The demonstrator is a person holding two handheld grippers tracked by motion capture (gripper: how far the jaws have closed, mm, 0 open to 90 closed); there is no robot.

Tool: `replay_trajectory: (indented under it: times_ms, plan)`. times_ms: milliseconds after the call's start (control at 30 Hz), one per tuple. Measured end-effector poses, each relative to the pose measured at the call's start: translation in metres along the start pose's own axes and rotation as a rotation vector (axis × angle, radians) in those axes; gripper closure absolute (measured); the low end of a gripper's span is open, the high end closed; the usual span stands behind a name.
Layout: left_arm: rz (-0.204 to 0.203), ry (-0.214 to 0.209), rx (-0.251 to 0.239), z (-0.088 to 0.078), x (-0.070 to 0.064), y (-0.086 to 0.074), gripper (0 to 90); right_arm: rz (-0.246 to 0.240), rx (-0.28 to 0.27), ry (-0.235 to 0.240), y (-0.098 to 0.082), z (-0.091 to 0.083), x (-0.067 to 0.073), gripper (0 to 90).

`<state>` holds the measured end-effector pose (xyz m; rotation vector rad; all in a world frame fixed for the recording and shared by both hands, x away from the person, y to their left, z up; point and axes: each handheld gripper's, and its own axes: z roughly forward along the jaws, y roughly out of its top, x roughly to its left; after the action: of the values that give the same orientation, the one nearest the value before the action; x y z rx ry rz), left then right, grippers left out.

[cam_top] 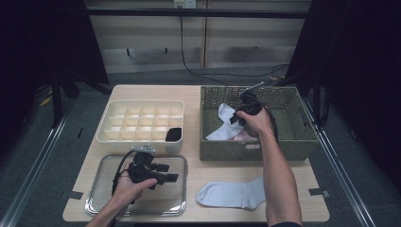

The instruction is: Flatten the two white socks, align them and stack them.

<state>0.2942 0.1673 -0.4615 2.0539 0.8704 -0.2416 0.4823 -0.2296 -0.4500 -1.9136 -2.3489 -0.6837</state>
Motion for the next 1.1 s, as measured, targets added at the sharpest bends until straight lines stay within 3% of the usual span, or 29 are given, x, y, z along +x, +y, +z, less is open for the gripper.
replay_trajectory:
  times_ms: [67, 100, 233, 467, 500, 567, 633, 700, 733, 833, 867, 900, 1067, 1100]
  plan:
    - [-0.002, 0.001, -0.004, 0.000, 0.000, 0.000, 34.0, 0.011, -0.002, 0.002, 0.000, 0.001, -0.003, 52.8]
    - [-0.003, -0.001, -0.001, 0.001, 0.000, -0.001, 33.9, 0.030, 0.037, -0.007, 0.000, 0.006, -0.006, 52.1]
    - [0.000, 0.002, 0.003, 0.001, -0.001, -0.001, 34.0, 0.035, 0.043, -0.013, 0.001, 0.008, -0.006, 53.9]
    - [-0.004, 0.008, -0.001, -0.001, 0.001, -0.002, 34.0, 0.025, 0.108, -0.036, -0.001, 0.015, -0.005, 56.8]
    - [-0.006, 0.012, -0.005, 0.000, 0.001, -0.002, 34.0, 0.019, 0.124, -0.048, -0.001, 0.016, -0.005, 59.2]
    - [-0.012, 0.010, -0.001, 0.000, 0.001, -0.002, 34.0, 0.009, 0.132, -0.015, -0.002, 0.016, -0.004, 72.5]
    - [-0.012, 0.006, 0.000, 0.000, 0.001, -0.002, 34.0, 0.015, 0.140, -0.009, -0.002, 0.016, -0.004, 77.6]
    - [-0.009, 0.008, 0.003, -0.001, 0.001, -0.003, 34.0, 0.022, 0.120, 0.039, -0.002, 0.014, -0.003, 82.6]
    - [-0.009, 0.008, 0.003, -0.001, 0.001, -0.003, 34.0, 0.022, 0.120, 0.039, -0.002, 0.014, -0.003, 82.6]
    - [-0.013, 0.007, 0.003, 0.000, 0.002, -0.003, 34.0, 0.036, 0.052, 0.088, -0.002, 0.004, -0.001, 83.6]
    - [-0.013, 0.007, 0.003, 0.000, 0.002, -0.003, 34.0, 0.036, 0.052, 0.088, -0.002, 0.004, -0.001, 83.6]
    - [-0.009, 0.010, 0.003, 0.001, 0.002, -0.003, 34.0, 0.037, 0.009, 0.114, -0.001, -0.003, 0.000, 83.9]
    - [-0.016, 0.012, 0.001, 0.001, 0.001, -0.003, 34.0, 0.035, -0.048, 0.158, -0.002, -0.015, 0.003, 84.2]
    - [-0.009, 0.012, 0.005, 0.001, 0.001, -0.003, 34.0, 0.036, -0.080, 0.182, -0.004, -0.022, 0.005, 84.2]
